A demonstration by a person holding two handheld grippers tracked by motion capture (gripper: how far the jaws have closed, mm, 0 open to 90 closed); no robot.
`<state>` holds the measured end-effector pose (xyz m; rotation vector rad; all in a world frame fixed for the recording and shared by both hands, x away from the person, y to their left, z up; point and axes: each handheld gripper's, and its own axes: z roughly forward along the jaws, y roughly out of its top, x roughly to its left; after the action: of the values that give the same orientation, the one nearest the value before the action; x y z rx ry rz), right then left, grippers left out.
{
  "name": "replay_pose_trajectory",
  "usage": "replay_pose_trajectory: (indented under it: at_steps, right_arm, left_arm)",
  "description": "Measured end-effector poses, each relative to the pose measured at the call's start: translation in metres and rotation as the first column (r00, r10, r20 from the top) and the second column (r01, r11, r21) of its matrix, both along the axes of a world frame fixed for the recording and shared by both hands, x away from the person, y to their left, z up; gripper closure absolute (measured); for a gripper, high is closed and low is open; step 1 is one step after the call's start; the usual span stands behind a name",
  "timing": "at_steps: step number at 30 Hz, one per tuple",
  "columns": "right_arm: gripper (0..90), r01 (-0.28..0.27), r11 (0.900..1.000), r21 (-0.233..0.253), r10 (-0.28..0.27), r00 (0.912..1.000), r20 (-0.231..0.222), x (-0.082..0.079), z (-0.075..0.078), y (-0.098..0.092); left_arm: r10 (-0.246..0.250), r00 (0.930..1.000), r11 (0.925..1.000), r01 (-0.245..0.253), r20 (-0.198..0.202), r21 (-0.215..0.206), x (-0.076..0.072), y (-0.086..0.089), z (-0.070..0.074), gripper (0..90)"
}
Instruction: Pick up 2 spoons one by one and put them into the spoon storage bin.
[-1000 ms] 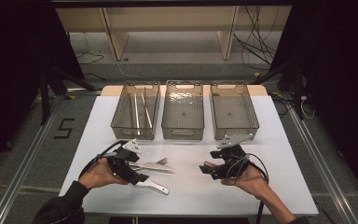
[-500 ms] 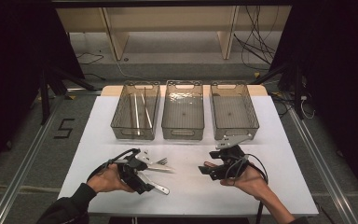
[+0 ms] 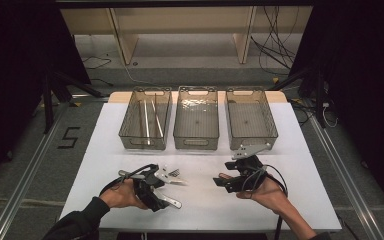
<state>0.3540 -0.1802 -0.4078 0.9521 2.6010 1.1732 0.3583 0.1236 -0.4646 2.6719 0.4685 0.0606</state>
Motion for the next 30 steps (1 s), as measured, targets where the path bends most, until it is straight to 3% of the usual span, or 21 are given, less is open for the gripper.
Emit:
replay_pose_trajectory:
  at_steps: [11, 18, 26, 30]
  right_arm:
    - [31.1, -0.002, 1.0, 0.003, 0.002, 1.0, -0.002, 0.0008, -0.0001, -0.0003]
    - [31.4, 0.001, 1.0, 0.005, -0.001, 1.0, -0.001, 0.0008, 0.001, -0.0014]
    - [31.5, 0.0, 1.0, 0.005, 0.0, 1.0, -0.002, 0.0009, 0.0009, -0.0015]
    - [31.6, 0.003, 1.0, 0.005, -0.003, 1.0, -0.003, 0.001, 0.0012, -0.0019]
  left_arm:
    - [-0.045, 0.9989, 0.9977, 0.045, 0.012, 0.051, 0.0007, -0.0071, -0.0057, 41.2]
    - [-0.063, 0.998, 0.9963, 0.062, 0.011, 0.06, 0.0023, -0.0082, -0.0036, 51.3]
    - [-0.048, 0.9988, 0.9971, 0.048, 0.001, 0.059, 0.0045, -0.0062, -0.0024, 69.8]
    - [-0.026, 0.9996, 0.9984, 0.026, -0.008, 0.049, 0.0047, -0.006, -0.0025, 71.8]
